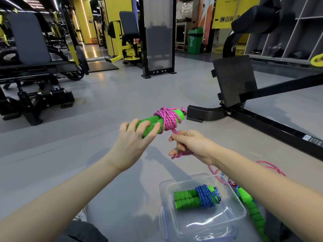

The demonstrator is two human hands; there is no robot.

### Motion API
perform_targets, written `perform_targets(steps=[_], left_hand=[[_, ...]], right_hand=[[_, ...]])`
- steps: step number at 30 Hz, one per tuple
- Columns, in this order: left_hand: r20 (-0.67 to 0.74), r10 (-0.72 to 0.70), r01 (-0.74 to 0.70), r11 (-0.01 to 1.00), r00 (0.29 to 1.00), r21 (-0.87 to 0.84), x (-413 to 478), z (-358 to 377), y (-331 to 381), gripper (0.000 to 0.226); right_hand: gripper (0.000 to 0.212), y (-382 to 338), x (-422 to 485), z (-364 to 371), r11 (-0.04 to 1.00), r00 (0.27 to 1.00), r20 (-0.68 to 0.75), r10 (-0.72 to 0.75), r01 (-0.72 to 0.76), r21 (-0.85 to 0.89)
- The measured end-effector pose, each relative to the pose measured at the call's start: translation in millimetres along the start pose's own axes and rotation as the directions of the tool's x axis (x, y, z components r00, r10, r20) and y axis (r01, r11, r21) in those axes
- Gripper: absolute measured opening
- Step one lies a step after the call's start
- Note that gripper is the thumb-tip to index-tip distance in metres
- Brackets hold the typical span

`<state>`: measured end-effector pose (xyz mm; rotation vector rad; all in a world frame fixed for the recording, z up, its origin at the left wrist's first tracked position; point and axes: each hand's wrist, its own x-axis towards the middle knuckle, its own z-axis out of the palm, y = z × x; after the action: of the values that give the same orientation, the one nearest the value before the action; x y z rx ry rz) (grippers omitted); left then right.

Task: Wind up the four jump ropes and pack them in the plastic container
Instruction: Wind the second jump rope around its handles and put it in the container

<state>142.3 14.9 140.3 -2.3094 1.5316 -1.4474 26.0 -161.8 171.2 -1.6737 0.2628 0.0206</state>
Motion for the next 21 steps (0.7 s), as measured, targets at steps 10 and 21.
perform_targets(steps=[10,21], left_hand=[[0.172,0.006,-0.025,0.994,0.985,0.109,-2,-2,-6,0.065],[0.294,-0.134,0.107,0.989,0.946,0.104,-3,1,-6,0.096]], right_hand=[[0.035,-31,-21,3,0.532,0.974,-0.029,-0.226,0.099,-0.841],[0.019,-32,-17,0,0.845,0.874,-0.209,-0.439,0.323,-0.425]])
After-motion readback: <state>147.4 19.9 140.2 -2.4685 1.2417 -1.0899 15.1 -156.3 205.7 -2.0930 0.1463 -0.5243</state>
